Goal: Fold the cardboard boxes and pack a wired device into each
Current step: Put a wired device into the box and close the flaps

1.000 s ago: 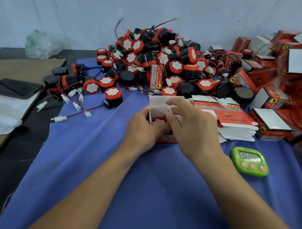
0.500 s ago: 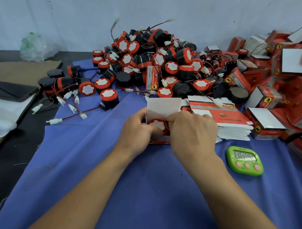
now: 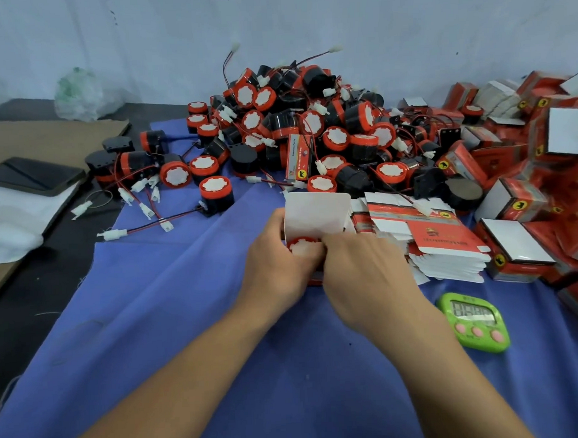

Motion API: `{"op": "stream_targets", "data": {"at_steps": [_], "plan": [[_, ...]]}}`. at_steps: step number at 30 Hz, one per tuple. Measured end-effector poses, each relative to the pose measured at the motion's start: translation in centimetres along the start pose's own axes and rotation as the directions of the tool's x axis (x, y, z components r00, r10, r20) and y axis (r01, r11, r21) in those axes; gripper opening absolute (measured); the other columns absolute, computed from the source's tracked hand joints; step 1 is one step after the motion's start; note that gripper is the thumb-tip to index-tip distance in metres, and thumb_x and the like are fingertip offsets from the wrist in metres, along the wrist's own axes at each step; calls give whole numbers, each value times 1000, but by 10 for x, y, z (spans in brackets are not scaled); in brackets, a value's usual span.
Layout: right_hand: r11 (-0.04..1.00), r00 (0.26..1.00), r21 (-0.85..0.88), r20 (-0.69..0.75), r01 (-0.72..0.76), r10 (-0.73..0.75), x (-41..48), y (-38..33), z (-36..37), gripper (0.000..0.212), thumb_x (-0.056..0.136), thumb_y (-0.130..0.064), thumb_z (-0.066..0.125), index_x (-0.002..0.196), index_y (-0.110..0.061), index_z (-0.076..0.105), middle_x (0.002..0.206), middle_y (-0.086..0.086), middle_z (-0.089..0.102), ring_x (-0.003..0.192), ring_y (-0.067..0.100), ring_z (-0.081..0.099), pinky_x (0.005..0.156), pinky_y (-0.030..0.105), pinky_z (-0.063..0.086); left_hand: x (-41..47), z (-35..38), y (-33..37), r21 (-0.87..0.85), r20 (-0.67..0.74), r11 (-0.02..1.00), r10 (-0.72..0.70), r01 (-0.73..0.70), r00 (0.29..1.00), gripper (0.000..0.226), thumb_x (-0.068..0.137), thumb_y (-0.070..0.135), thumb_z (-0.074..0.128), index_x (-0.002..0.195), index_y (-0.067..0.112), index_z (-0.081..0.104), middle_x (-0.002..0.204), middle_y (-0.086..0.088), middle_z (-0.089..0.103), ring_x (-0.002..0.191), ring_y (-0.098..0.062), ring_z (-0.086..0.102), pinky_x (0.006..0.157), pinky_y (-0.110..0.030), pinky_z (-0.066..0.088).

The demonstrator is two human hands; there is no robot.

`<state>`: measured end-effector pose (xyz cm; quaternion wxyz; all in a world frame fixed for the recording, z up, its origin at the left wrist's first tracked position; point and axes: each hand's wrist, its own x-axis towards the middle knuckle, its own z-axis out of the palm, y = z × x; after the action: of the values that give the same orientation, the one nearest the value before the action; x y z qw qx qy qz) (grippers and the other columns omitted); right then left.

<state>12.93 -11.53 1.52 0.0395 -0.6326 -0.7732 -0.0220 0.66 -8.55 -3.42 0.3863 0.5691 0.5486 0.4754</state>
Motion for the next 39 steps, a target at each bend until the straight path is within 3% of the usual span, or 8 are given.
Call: {"op": "stream_targets", "data": {"at_steps": [4,8,12,14,23,28,32,39], "plan": [[968,952,222,-251,-120,176,-2,4,7,37,93,-20,49,122,-34,66,99,1,75,88,33,60,64,37,31,2,3,0,6,-12,998,-57,57,998,37,64,46,74,94,63,59,95,33,71,88,7,68,73,-26,61],[784,691,621,-553,-30,465,1,25,6,38,94,-14,50,121,-26,74,103,-3,79,94,25,69,85,33,51,3,3,-1,73,-38,996,-49,52,998,43,69,40,79,108,49,64,99,24,72,91,2,67,71,-19,54],[626,940,756,-44,-189,337,11,45,23,27,97,-13,50,102,-18,76,98,0,77,95,23,68,86,43,55,3,4,-2,102,-61,995,-14,20,998,39,76,31,84,109,41,65,100,22,72,93,5,66,68,-11,49],[503,964,833,126,-231,234,13,46,29,28,101,-20,45,91,-4,67,88,16,68,82,29,60,81,50,52,3,4,-1,107,-63,994,-3,10,998,42,76,32,87,108,43,62,98,24,70,95,6,65,68,-6,48],[333,976,927,118,-174,181,17,29,39,28,102,-33,53,79,-19,62,77,-1,59,75,14,50,74,40,40,-2,8,2,199,-170,980,37,-3,985,57,80,46,82,132,33,61,114,13,71,106,-15,67,86,-43,60],[314,971,935,101,-168,218,20,25,42,26,91,-44,54,90,-24,69,89,0,72,84,16,61,81,45,49,0,9,0,123,-148,992,-6,25,989,50,80,37,82,127,34,64,110,16,71,101,-9,67,75,-25,56],[314,967,927,140,-203,212,21,21,43,40,84,-51,54,111,-27,69,106,-5,75,105,22,68,97,54,53,6,5,-4,-155,-39,981,-127,120,991,38,82,15,82,117,30,75,102,13,79,97,-9,74,84,-37,63],[271,946,943,107,-194,305,21,20,44,25,82,-39,65,101,-28,76,95,-7,78,95,19,73,88,52,59,9,-2,-5,-264,127,959,-72,104,989,42,74,5,74,111,25,77,101,5,80,95,-13,76,76,-28,61]]}}
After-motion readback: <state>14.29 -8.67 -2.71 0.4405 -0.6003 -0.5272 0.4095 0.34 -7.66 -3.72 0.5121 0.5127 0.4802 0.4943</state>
